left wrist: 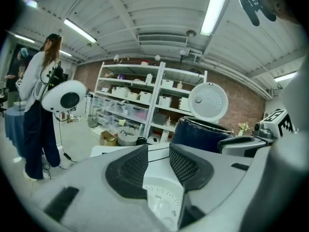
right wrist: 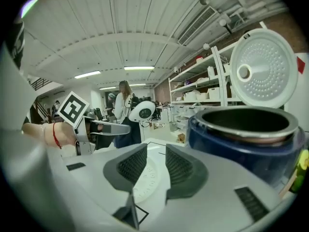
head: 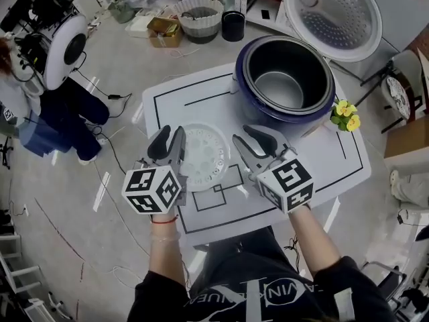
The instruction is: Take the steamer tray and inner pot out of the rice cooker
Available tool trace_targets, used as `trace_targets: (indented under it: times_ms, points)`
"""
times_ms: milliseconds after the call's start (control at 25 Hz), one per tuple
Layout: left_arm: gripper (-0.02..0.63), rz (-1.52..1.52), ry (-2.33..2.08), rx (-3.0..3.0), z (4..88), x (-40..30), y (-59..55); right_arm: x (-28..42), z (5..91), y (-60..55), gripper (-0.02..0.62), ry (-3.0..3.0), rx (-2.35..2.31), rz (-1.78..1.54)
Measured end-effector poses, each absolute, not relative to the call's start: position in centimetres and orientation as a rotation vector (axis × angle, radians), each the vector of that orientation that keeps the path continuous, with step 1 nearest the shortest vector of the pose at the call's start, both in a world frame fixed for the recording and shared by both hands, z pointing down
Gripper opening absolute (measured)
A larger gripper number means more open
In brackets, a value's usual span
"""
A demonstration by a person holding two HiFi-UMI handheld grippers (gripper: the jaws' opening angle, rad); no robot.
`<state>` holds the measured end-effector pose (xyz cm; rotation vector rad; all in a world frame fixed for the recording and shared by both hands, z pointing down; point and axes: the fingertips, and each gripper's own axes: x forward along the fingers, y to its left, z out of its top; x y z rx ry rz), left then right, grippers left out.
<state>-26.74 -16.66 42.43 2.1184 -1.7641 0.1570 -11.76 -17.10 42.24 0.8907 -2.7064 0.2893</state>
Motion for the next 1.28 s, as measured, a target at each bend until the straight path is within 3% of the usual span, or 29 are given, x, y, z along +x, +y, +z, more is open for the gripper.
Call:
trace_targets:
  times_ms: [720, 1280]
  points:
    - [0.123, 0.057, -1.556, 2.37, 36.4, -14.1, -23.0, -0.2, 35.9, -22.5, 0.114, -2.713, 1.199, 0.192]
    - [0.138, 0.03, -1.547, 2.334, 35.7, -10.3, -27.3, 8.0, 35.0, -28.2, 0.114, -2.633, 1.388, 0.214]
